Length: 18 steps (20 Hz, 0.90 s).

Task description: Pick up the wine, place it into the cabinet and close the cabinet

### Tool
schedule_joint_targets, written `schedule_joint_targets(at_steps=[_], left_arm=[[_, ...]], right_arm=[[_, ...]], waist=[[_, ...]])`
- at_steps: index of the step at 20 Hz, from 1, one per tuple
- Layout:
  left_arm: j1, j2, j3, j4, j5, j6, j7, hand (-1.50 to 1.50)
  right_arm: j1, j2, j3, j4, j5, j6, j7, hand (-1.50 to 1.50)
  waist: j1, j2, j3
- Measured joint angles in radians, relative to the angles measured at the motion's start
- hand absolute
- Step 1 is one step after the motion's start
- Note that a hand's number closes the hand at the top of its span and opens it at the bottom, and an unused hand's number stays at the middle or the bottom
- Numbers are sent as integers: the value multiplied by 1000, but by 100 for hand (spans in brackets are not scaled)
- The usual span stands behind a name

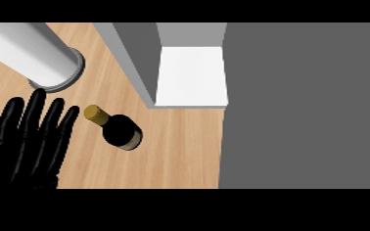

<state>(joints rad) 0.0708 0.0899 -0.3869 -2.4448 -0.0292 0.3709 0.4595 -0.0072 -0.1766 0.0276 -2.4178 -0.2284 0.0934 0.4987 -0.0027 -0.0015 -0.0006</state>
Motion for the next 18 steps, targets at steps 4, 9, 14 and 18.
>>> schedule_joint_targets(at_steps=[4,9,14,18], left_arm=[[14,11,80,3,54,-23,-5,-150],[41,27,192,62,168,-85,-48,-150],[74,26,260,143,258,-152,-104,-150],[78,25,296,232,298,-207,-164,-150]], right_arm=[[4,8,-1,0,1,9,-7,-150],[-14,15,11,-7,5,-9,29,-150],[-26,11,4,-6,8,-3,40,-150],[-29,8,-5,-11,6,1,56,-150]], waist=[[-1,0,0],[-2,0,0],[-1,0,0],[-5,0,0]])
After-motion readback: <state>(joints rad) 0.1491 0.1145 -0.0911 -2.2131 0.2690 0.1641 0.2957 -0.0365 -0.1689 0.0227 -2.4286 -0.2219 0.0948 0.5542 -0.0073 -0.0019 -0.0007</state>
